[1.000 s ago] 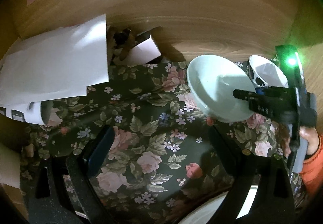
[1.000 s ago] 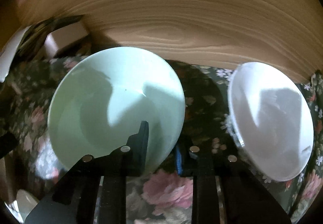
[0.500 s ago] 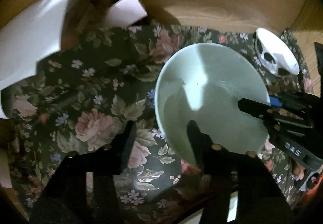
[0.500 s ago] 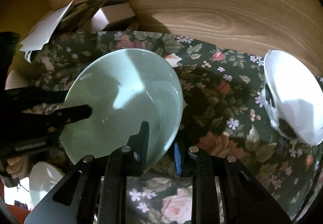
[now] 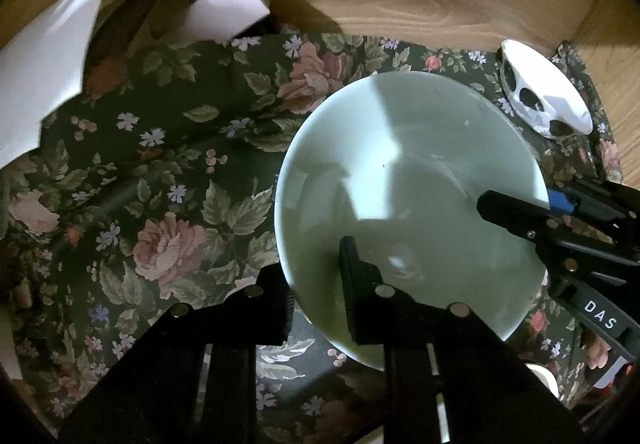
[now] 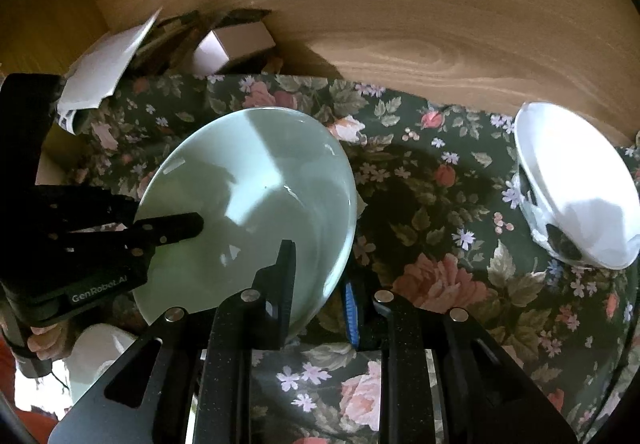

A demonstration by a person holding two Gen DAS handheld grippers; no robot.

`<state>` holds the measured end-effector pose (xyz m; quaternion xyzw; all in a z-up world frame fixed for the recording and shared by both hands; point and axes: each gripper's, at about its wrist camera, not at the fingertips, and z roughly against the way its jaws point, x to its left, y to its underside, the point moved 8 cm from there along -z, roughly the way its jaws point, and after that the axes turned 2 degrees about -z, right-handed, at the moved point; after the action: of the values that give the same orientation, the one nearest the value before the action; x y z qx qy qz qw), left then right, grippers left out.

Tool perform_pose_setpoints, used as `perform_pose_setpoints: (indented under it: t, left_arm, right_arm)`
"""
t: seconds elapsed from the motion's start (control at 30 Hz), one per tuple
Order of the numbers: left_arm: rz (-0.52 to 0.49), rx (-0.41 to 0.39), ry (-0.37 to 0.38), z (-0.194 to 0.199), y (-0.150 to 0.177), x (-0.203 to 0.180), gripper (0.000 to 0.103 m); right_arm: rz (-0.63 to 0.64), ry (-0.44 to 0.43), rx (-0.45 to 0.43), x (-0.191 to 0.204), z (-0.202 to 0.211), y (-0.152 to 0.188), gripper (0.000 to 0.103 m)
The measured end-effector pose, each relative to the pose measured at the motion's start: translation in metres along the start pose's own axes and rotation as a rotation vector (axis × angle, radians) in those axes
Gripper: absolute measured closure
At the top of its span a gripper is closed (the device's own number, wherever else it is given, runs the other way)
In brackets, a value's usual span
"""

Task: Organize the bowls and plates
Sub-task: 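Lift the mint green bowl with the left gripper toward the pale pink bowl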

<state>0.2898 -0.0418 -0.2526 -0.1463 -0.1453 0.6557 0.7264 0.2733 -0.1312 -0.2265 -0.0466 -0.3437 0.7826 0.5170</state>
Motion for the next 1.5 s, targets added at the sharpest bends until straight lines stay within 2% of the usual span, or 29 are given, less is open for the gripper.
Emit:
perform_pose_setpoints:
  t: [0.37,0.73,1.13,1.5]
  left_arm:
    - [0.001,-0.12,0.014,0.054,0.002,0.006,0.083]
    - [0.015,-0.22,0.031,0.108,0.024,0.014,0.083]
    - [0.057,-0.281,0.03,0.141,0.069,0.037,0.083]
    - [0.113,-0.308,0.01,0.164,0.115,0.07,0.083]
  right_arm:
    - [0.015,0.015,-0.106,0.022,0.047,-0.007,0.084]
    - [0.04,0.021,-0.188,0.062,0.088,0.001,0.084]
    - [0.088,0.003,-0.22,0.114,0.107,0.018,0.084]
    - [0.129,-0.05,-0.209,0.163,0.104,0.037,0.084]
